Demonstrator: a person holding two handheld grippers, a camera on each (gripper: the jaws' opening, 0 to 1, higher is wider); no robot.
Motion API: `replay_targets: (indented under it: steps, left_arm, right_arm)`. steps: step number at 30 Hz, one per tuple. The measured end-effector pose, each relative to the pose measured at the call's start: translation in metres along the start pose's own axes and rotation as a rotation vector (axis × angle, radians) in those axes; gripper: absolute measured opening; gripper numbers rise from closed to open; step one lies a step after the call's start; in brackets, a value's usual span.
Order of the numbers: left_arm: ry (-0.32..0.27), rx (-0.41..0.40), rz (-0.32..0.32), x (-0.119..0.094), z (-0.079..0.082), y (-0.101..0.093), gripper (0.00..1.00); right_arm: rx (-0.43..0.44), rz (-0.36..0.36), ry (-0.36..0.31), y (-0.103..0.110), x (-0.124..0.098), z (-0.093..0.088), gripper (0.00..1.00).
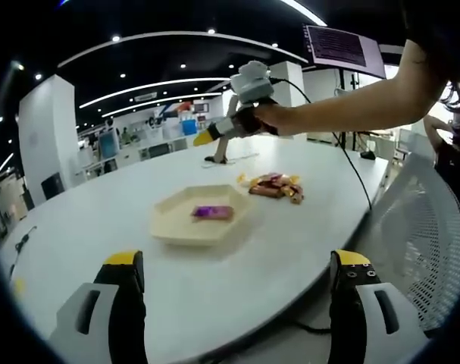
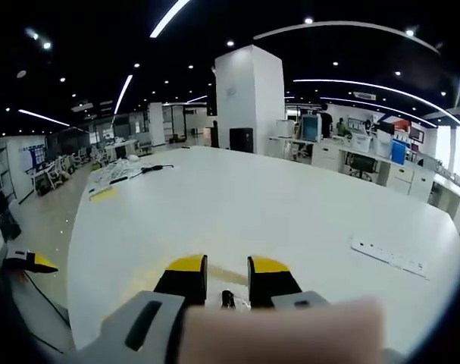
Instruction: Place the target food into the container with the food tongs after gripping and lifting it, then release it inside without dropping or visibly crushing the food.
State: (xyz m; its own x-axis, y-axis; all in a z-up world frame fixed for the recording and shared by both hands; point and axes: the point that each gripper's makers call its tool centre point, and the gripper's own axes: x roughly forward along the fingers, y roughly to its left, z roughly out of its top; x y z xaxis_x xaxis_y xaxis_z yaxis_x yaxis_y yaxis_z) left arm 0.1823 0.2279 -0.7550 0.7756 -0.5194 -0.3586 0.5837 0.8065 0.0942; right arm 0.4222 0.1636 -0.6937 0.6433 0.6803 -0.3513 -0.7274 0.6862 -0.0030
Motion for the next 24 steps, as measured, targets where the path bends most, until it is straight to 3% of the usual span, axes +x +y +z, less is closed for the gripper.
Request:
replay_targets:
  steps: [11,24]
  left_arm:
    - [0.003,-0.001,-0.003,0.0,-0.001,0.0,0.98]
    - [-0.001,-0.001,0.001,0.0,0.0,0.0,0.99]
  right_arm:
    - [-0.034,0.034,-0.039,0.013,0.013,0.019,0.23]
    - [-0.047,0.003,-0.039,-0.003,-0.007,0.017,0.24]
